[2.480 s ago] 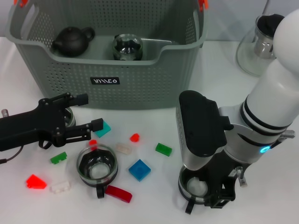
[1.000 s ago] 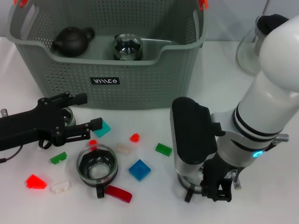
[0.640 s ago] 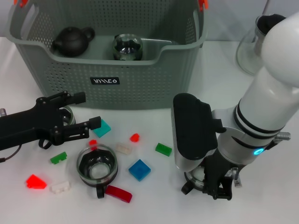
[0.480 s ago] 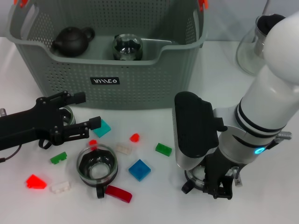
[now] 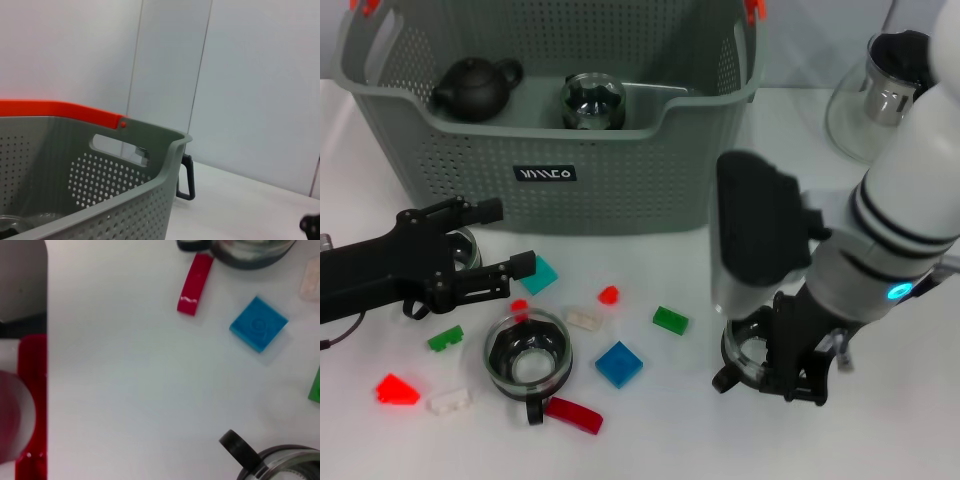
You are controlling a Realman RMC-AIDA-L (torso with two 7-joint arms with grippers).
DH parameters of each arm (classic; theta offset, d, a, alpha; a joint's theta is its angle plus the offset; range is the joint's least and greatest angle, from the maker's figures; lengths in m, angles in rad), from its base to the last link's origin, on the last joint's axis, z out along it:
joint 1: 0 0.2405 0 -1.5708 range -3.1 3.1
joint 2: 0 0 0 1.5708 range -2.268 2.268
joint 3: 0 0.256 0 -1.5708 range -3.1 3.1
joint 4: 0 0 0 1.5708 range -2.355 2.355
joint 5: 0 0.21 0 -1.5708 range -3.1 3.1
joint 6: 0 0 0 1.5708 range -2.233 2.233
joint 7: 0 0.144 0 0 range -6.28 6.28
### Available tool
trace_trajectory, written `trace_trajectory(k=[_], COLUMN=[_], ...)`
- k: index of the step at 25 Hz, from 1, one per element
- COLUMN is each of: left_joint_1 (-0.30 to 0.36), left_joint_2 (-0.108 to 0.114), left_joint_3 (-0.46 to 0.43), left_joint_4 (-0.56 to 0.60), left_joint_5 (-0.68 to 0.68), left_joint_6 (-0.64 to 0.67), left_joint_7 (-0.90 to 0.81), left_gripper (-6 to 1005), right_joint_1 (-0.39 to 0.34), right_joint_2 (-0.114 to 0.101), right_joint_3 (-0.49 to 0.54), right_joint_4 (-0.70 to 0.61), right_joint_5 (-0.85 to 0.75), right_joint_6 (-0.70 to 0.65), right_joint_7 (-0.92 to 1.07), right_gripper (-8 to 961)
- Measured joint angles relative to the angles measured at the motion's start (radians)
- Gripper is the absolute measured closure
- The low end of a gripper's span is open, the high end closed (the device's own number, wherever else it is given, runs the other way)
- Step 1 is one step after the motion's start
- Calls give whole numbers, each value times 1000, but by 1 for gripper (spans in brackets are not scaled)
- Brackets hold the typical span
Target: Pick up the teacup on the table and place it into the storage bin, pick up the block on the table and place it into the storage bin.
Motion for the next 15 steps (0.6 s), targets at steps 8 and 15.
trace_trajectory(k=[8, 15], left_joint_1=[1, 0], left_joint_2=[3, 3], left_joint_3=[-7, -7], left_joint_4=[0, 2], left_joint_5=[1, 0], left_joint_6=[4, 7], left_joint_7=[0, 0], left_gripper=[188, 190], right_joint_1=[63, 229], right_joint_2=[0, -10], right_joint_3=[278, 631], right_joint_4=[-133, -169], right_joint_5=[28, 61], right_joint_6=[-210, -293], right_joint_7=[7, 26], right_gripper=[899, 900])
